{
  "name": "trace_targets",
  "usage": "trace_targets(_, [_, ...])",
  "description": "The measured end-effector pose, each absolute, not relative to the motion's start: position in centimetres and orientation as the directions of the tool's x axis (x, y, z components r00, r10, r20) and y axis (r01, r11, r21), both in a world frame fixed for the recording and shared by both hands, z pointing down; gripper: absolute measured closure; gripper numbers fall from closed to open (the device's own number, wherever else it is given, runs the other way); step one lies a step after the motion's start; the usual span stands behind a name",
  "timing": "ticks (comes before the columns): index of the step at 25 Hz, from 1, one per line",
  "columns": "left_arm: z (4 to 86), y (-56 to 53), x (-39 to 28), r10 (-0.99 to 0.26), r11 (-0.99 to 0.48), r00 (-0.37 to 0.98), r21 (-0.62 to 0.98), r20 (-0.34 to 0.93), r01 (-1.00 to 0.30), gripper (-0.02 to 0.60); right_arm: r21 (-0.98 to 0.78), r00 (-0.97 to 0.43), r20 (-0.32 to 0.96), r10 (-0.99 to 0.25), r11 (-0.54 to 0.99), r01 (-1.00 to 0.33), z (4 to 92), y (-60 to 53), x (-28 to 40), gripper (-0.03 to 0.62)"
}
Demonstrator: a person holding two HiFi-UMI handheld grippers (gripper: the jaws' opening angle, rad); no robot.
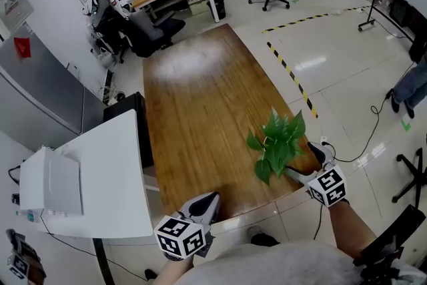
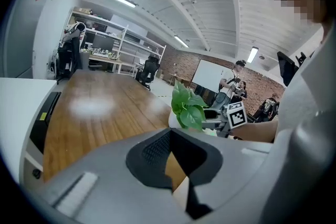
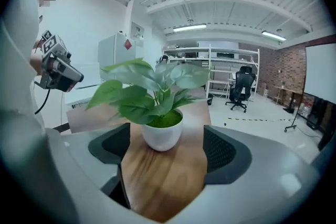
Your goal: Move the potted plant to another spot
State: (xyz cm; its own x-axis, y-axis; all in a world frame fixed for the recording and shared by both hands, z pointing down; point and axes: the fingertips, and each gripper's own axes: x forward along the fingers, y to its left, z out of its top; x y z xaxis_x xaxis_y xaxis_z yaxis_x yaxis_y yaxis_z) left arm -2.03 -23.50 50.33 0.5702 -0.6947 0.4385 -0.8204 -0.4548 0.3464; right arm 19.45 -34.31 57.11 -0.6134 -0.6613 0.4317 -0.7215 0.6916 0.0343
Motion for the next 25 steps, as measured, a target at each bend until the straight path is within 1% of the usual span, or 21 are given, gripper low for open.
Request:
trace_targets(1, [50.4,-23.3,-2.2,-0.699,-0.452,0.568,0.347,0.434,-0.822,0.588,0.030,-0.618,0.422,-0.663,0.692,-0.722,56.2,-33.4,19.8,0.168])
trace_targets(3, [50.4,-22.8,-2.2,-0.709,-0.449,0.566,0.351,0.420,-0.822,0.588,0.030,-0.632,0.401,-0.663,0.699,-0.715,54.2,-31.7,19.9,0.232])
trace_targets(8, [50.8,-19.9,-1.8,-0.715,-0.457,0.575,0.358,0.397,-0.815,0.588,0.051,-0.657,0.332,-0.676,0.709,-0.704,50.5,-28.3,19.0,0.347])
trace_targets(10, [50.5,-18.3,-2.1,-0.724,-0.457,0.572,0.353,0.387,-0.817,0.588,0.062,-0.651,0.322,-0.687,0.702,-0.710,50.1,-27.2,18.7,0.439])
trace_targets(12, [50.0,-16.1,-2.8,-0.740,-0.446,0.557,0.346,0.375,-0.825,0.588,0.058,-0.654,0.317,-0.687,0.703,-0.709,49.9,-25.5,18.2,0.490])
trace_targets(15, [49.0,-11.1,-4.0,-0.759,-0.432,0.540,0.338,0.365,-0.836,0.588,0.008,-0.689,0.305,-0.657,0.725,-0.688,49.1,-20.4,16.8,0.586])
trace_targets(20, [47.5,-0.4,-4.3,-0.760,-0.456,0.555,0.332,0.338,-0.826,0.588,-0.067,-0.775,0.296,-0.558,0.797,-0.600,46.8,-7.0,12.1,0.588])
trace_targets(25, [46.9,8.4,-2.6,-0.750,-0.479,0.577,0.337,0.323,-0.811,0.588,-0.084,-0.816,0.345,-0.464,0.850,-0.520,46.9,4.2,10.1,0.588])
